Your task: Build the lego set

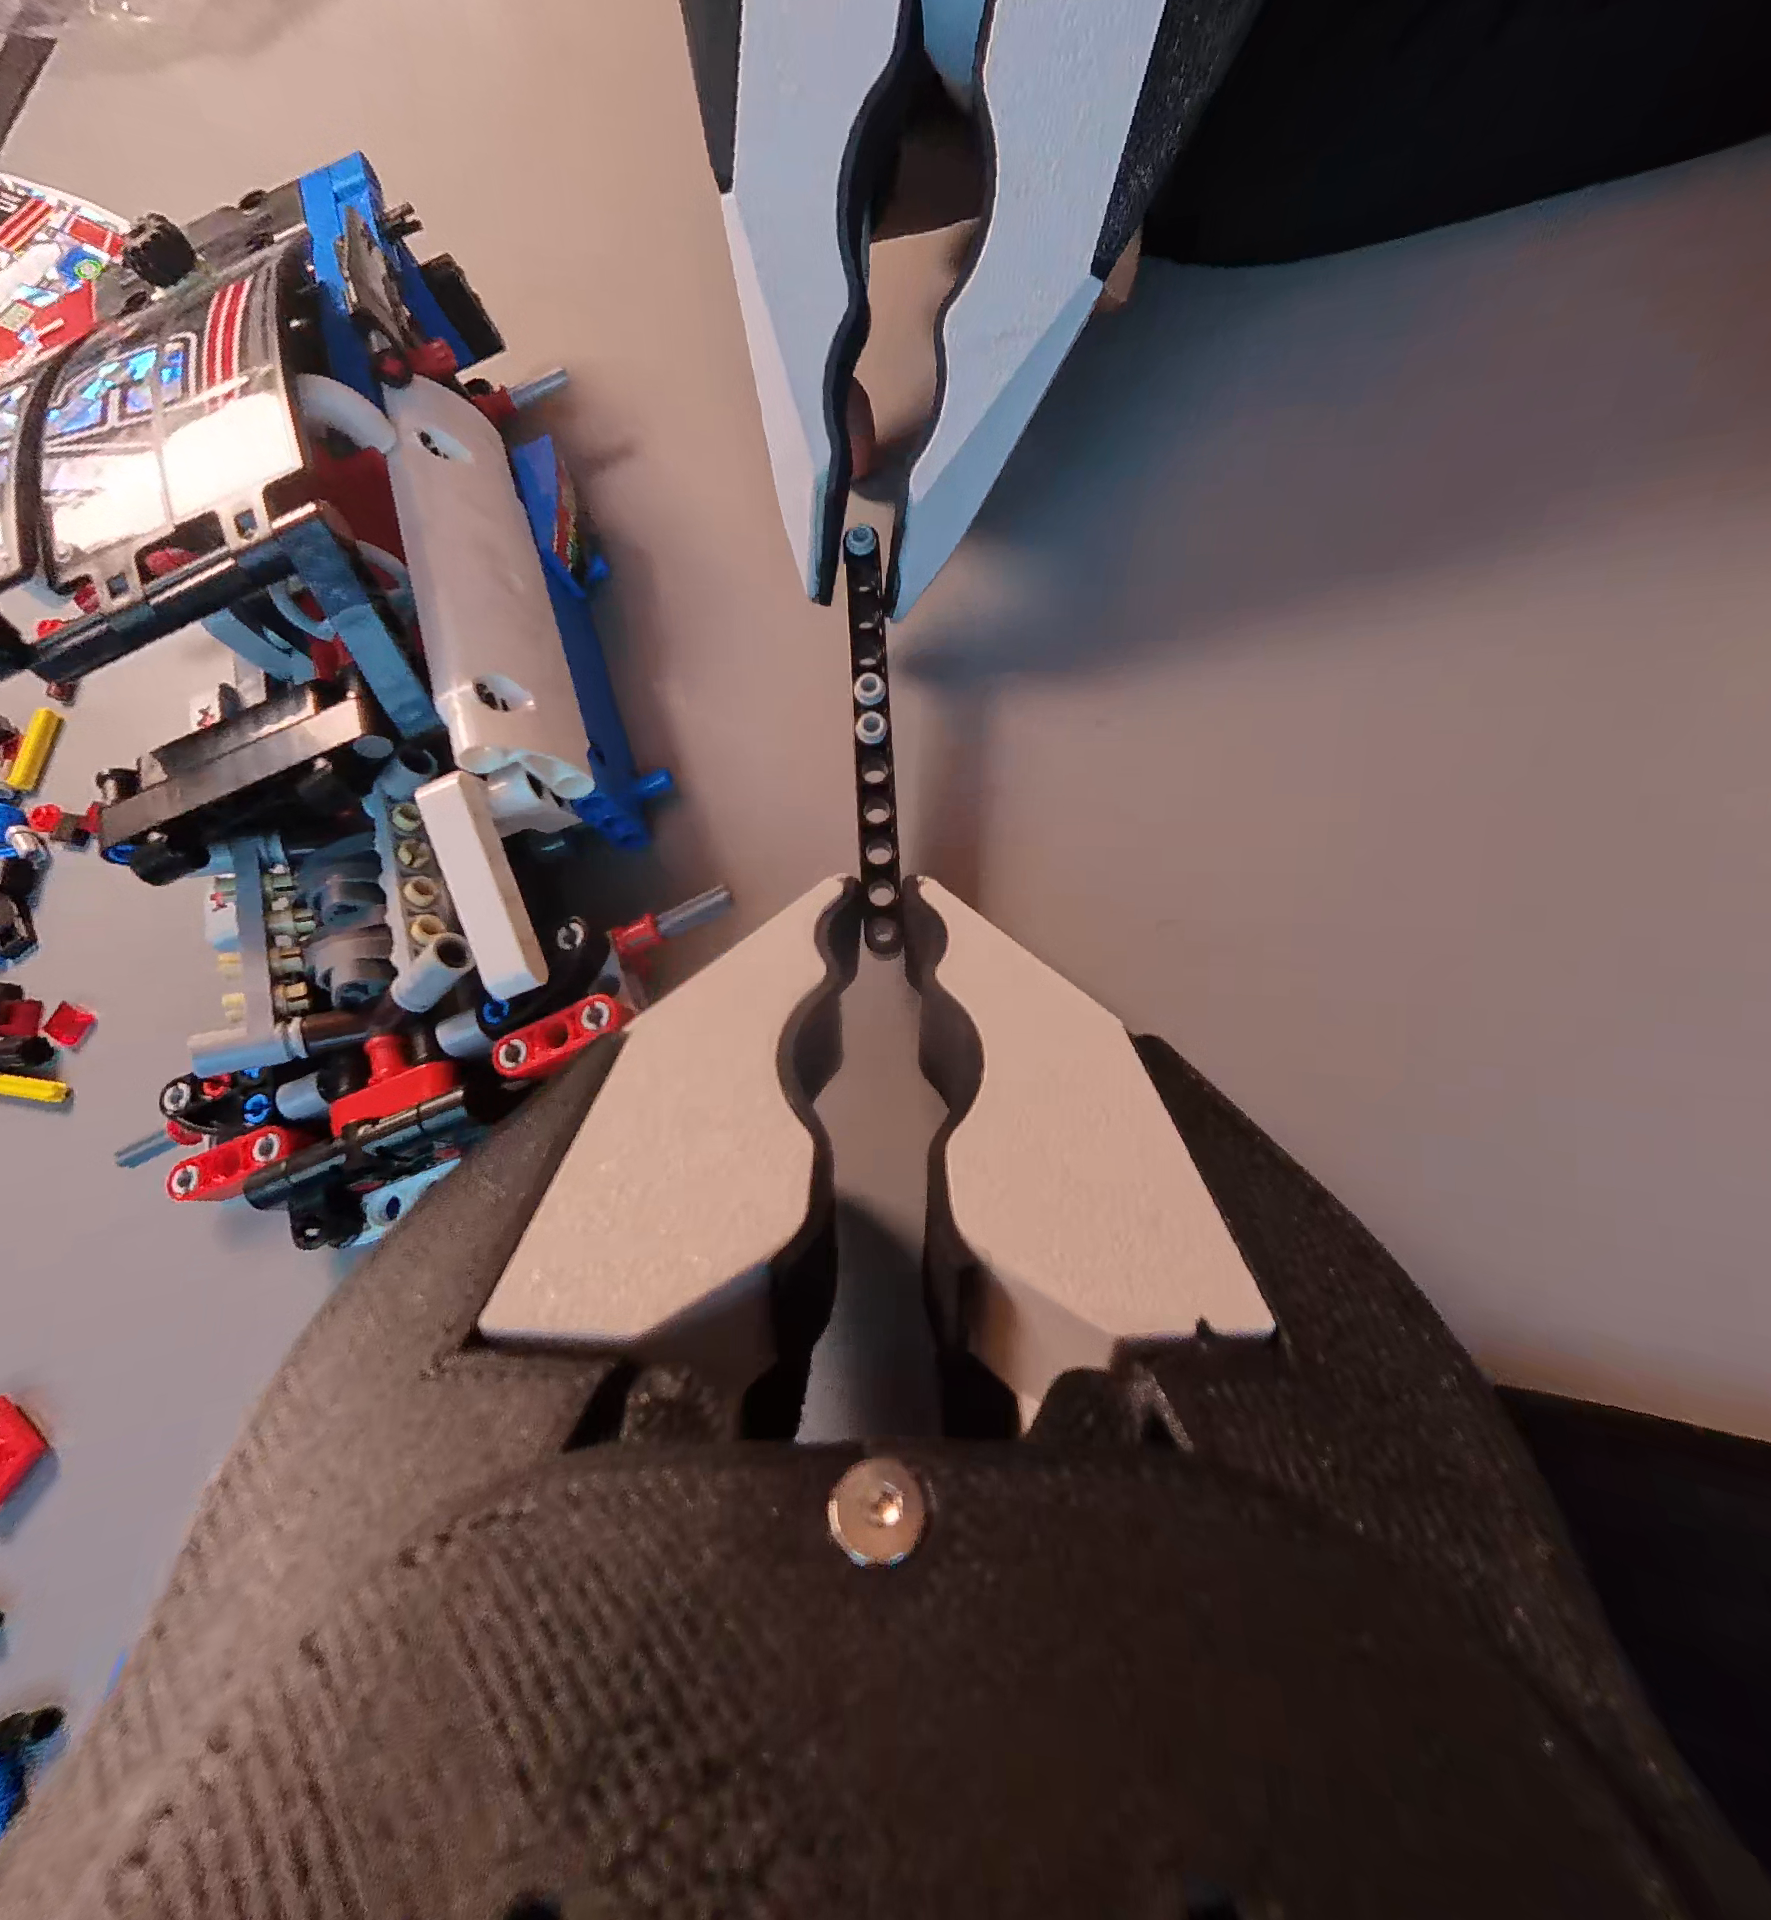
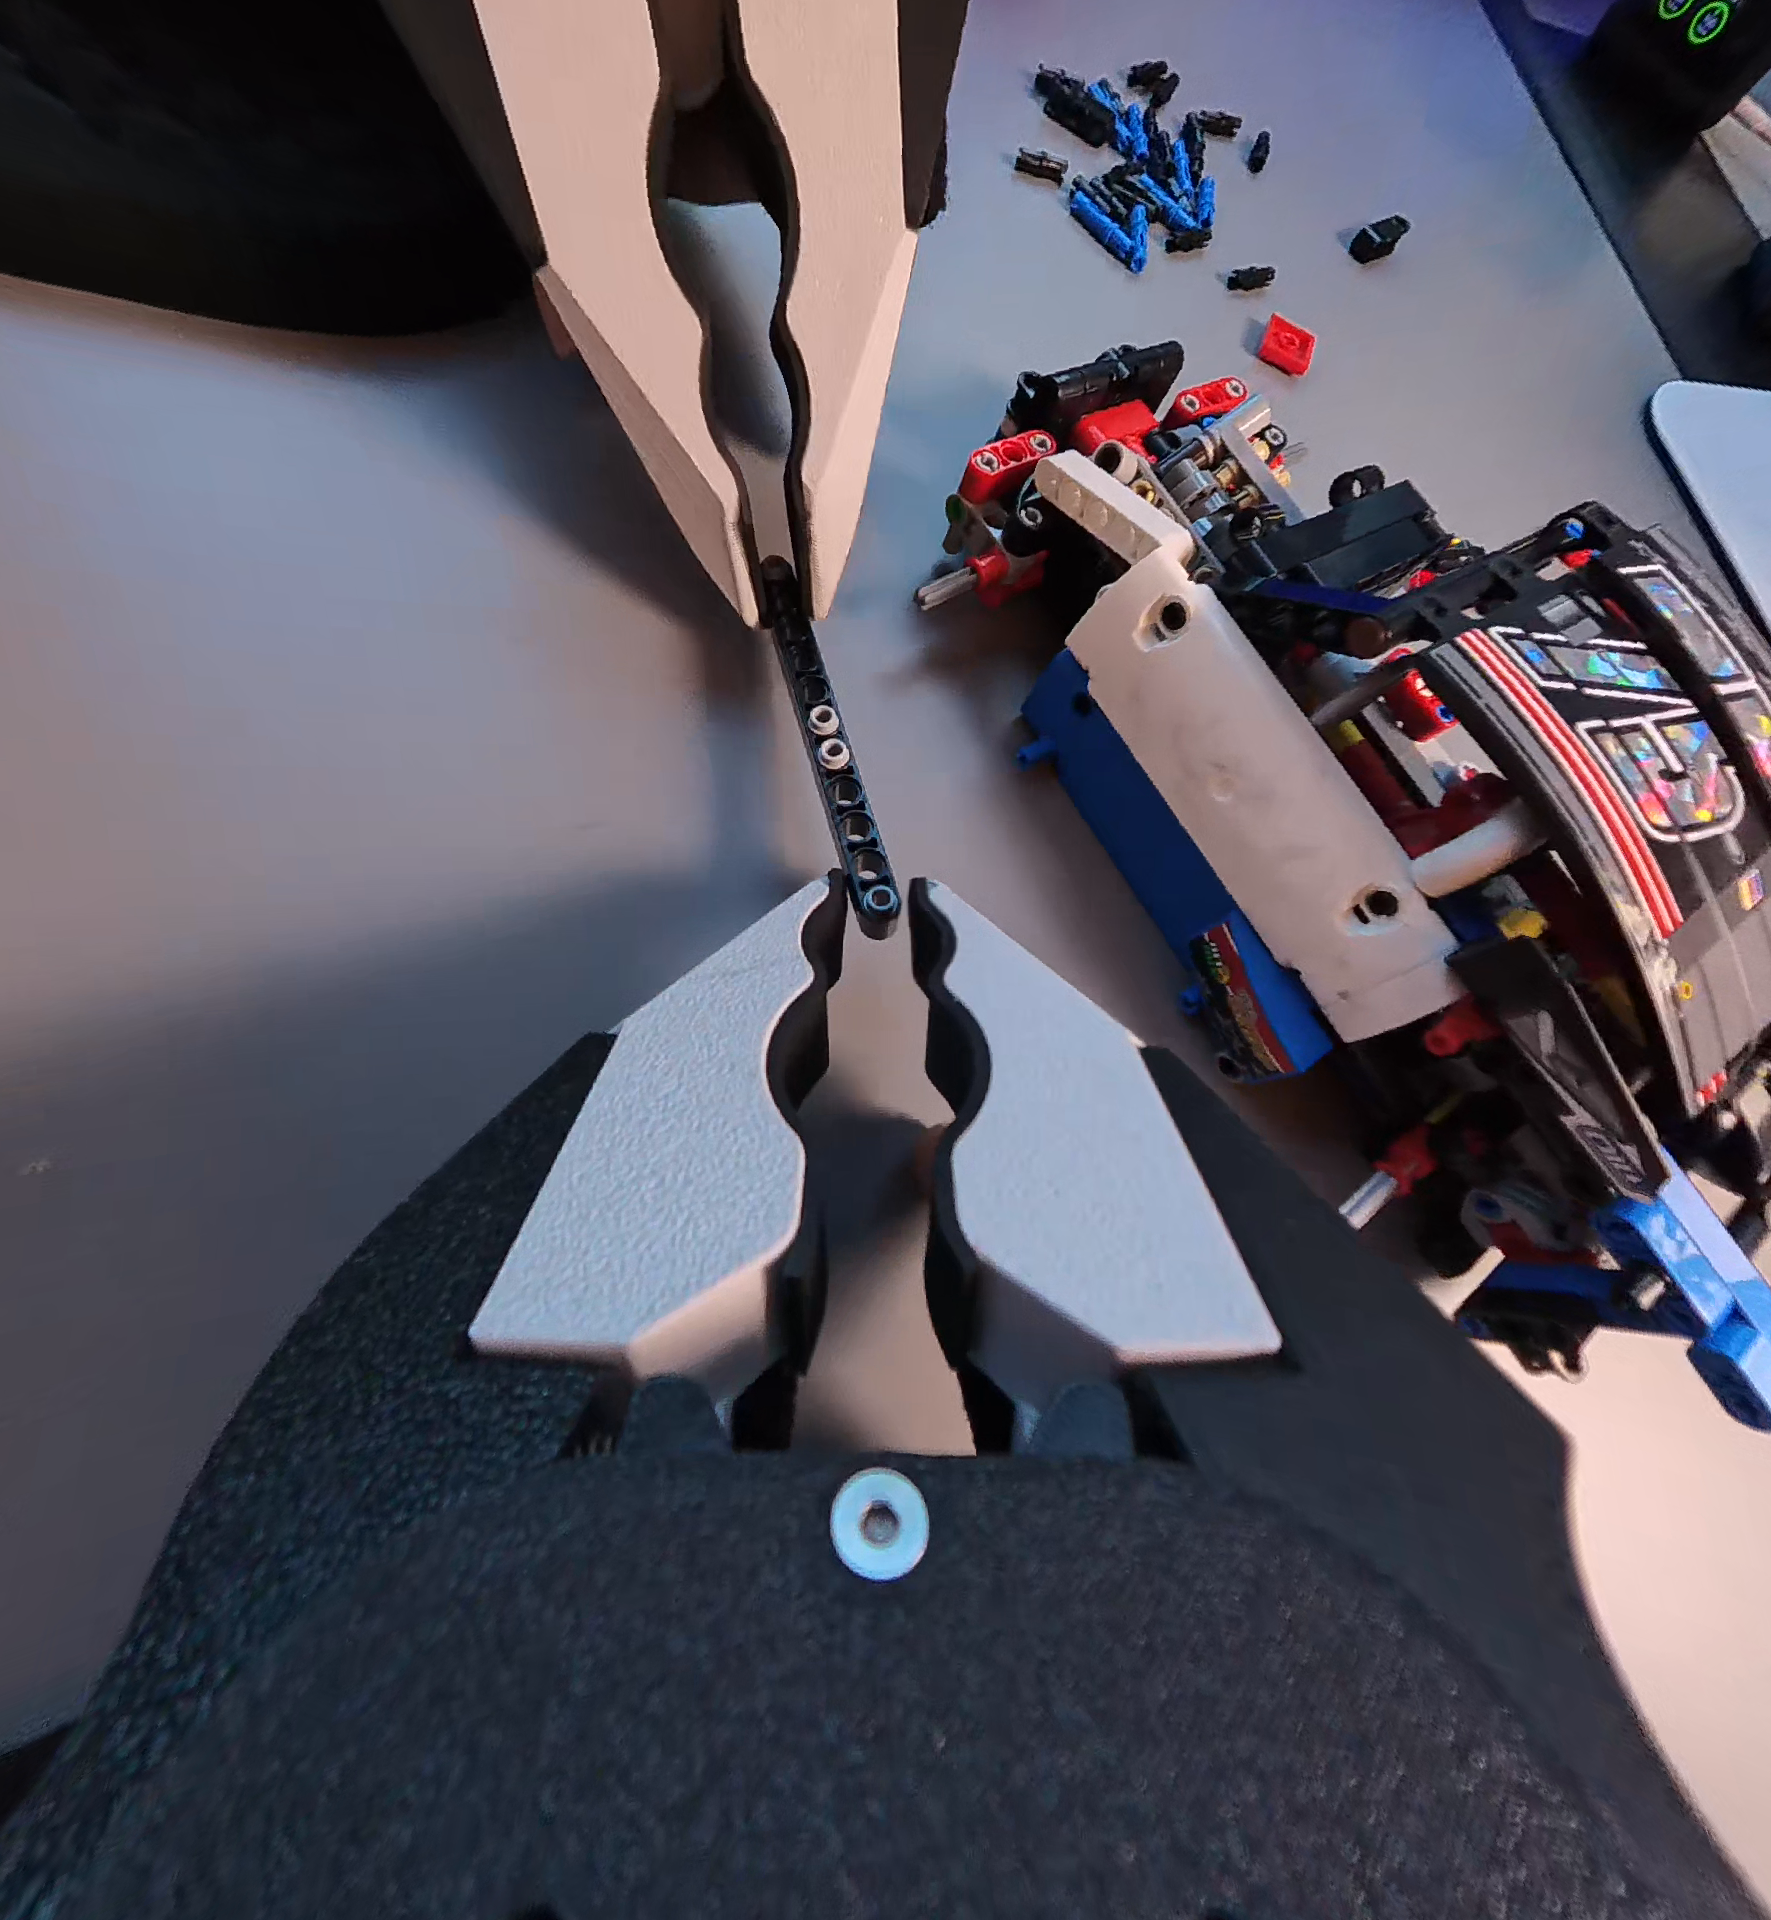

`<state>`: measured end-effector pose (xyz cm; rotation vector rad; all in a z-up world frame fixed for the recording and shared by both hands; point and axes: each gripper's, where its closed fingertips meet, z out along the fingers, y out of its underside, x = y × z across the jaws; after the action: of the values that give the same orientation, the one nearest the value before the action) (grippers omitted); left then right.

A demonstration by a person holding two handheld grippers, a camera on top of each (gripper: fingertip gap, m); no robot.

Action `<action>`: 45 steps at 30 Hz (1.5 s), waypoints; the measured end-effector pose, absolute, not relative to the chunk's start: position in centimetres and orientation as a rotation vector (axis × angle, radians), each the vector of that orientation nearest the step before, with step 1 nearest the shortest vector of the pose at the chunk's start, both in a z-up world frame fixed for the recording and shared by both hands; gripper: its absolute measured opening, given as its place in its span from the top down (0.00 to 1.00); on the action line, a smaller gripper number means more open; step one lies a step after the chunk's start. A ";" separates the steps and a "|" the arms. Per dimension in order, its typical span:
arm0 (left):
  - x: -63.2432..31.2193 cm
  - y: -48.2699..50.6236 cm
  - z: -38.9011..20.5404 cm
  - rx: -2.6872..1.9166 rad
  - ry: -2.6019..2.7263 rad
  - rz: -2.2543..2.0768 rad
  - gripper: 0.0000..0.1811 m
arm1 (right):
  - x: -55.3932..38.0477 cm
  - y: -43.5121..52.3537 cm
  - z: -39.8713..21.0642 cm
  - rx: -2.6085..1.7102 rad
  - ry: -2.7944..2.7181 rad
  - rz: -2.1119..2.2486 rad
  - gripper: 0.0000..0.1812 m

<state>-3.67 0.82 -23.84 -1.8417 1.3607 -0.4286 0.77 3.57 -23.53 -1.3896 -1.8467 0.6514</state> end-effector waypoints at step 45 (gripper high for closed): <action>-18.7 8.8 -11.8 -1.445 0.262 -0.256 0.63 | 10.3 18.1 -12.8 -1.456 -0.676 0.709 0.73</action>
<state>-18.65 8.82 -11.77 -1.4449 0.2619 -0.2558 10.26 18.09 -12.78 -1.4557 -0.6761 0.7094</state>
